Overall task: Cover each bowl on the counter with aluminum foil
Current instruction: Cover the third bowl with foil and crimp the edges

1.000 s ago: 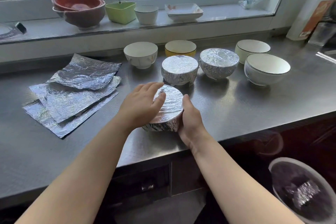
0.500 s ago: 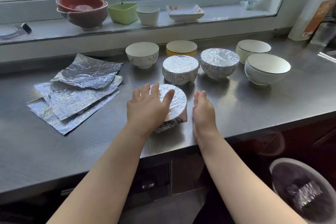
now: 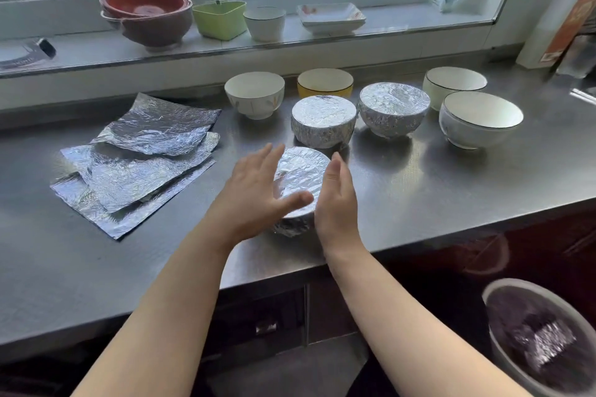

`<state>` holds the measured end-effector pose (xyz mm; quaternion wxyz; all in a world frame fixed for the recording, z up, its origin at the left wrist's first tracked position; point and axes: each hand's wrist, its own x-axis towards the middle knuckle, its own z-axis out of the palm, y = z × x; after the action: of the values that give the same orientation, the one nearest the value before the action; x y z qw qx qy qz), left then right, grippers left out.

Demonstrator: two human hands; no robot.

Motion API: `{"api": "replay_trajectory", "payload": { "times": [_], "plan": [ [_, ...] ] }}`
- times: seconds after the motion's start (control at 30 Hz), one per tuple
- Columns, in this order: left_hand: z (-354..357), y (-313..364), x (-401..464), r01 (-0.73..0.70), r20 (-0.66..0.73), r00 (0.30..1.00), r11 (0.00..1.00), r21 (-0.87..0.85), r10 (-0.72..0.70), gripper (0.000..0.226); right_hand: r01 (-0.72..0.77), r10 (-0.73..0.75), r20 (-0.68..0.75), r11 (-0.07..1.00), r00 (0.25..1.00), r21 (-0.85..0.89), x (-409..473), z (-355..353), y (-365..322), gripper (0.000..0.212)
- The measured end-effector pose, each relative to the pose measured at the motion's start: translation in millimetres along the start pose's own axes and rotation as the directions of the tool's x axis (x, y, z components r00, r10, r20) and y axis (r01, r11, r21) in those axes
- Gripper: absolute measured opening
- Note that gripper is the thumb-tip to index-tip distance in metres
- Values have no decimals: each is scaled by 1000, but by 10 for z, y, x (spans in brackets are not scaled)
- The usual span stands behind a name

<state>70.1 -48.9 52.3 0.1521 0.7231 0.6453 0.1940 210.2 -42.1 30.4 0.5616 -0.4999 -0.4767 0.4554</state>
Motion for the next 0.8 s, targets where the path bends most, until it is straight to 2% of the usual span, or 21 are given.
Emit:
{"api": "replay_trajectory", "payload": {
  "times": [0.2,0.37,0.57,0.7,0.8],
  "plan": [
    [-127,-30,3,-26,202,979,999,38,17,139,-61,63,-44,997,997,53,108,54,47,48],
    [-95,-34,-1,-35,168,985,998,44,27,138,-142,153,-39,968,987,209,120,73,89,49],
    [-86,-29,2,-47,143,989,998,43,40,135,-117,151,-86,942,985,316,90,123,138,61],
    [-91,-21,3,-36,154,988,998,48,28,135,-139,159,-42,944,986,299,83,102,197,66],
    [-110,14,4,-24,162,987,997,74,12,135,-200,188,71,935,980,292,135,51,206,70]
  ]
}}
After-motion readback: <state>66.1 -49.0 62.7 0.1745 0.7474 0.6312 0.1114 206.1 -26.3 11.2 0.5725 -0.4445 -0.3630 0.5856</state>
